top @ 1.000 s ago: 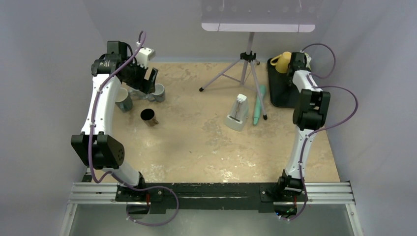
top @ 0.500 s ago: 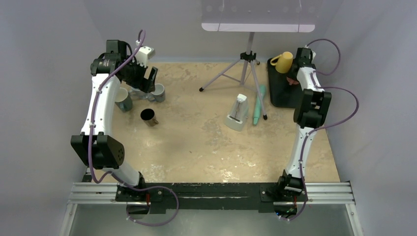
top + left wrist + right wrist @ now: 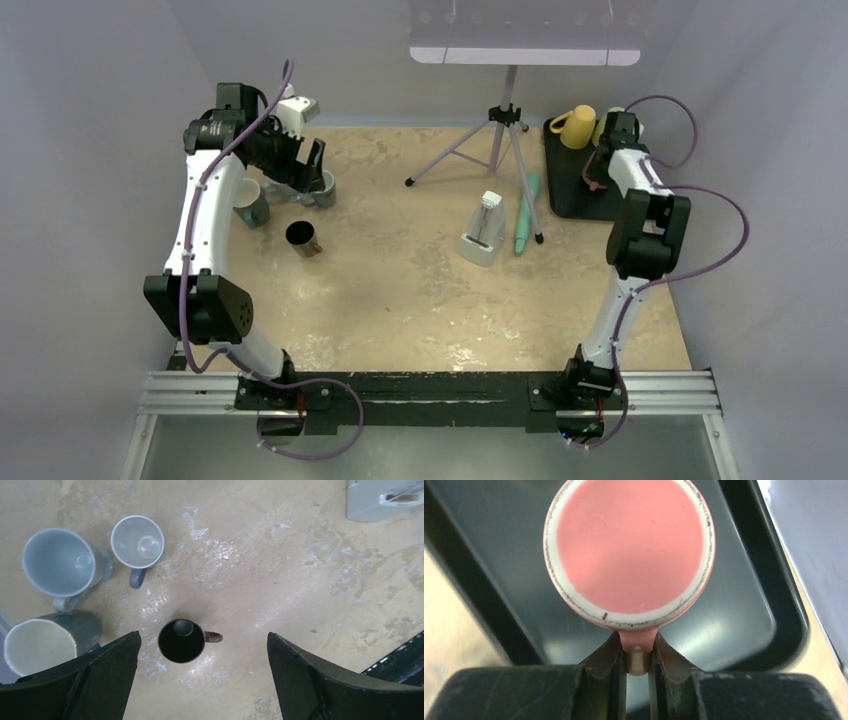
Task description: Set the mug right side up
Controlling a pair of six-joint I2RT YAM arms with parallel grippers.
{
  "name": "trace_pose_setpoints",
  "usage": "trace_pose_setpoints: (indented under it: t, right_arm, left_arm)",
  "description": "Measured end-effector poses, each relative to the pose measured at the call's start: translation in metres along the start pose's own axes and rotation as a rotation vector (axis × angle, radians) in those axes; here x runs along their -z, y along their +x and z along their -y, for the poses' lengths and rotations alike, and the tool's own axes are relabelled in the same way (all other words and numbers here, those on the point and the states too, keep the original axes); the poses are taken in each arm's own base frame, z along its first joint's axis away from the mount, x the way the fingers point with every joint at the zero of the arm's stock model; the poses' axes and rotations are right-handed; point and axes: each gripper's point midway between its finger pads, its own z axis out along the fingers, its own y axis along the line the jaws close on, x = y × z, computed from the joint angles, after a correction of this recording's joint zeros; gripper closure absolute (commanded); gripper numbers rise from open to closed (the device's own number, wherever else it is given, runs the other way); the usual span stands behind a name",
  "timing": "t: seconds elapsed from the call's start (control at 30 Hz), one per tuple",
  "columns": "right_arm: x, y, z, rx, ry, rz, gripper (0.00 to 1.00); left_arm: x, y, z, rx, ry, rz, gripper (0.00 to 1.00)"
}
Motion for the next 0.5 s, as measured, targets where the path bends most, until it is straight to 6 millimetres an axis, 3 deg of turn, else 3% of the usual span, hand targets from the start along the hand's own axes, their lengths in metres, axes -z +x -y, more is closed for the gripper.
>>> trace_pose_setpoints:
  t: [0.13,0.27,0.37,0.5]
  right_arm:
    - [0.057,0.012,0.008,-0.016,-0.060,0.011,1.00]
    - [0.134,0.000,0.013,-0.062,-0.157,0.124,1.00]
    - [0.193,-0.009,0.019,-0.091,-0.227,0.244,1.00]
    - [0.268,-0.007,0.025,-0.113,-0.349,0.383,1.00]
  left_arm:
    - [0.002,-0.005,0.019,0.036,0.092,0.032,0.00]
    - [0.006,-0.012,0.042,0.056,0.178,0.059,0.00]
    - [0.010,-0.020,0.070,0.056,0.272,0.071,0.00]
    - [0.020,-0.038,0.123,0.023,0.430,0.100,0.00]
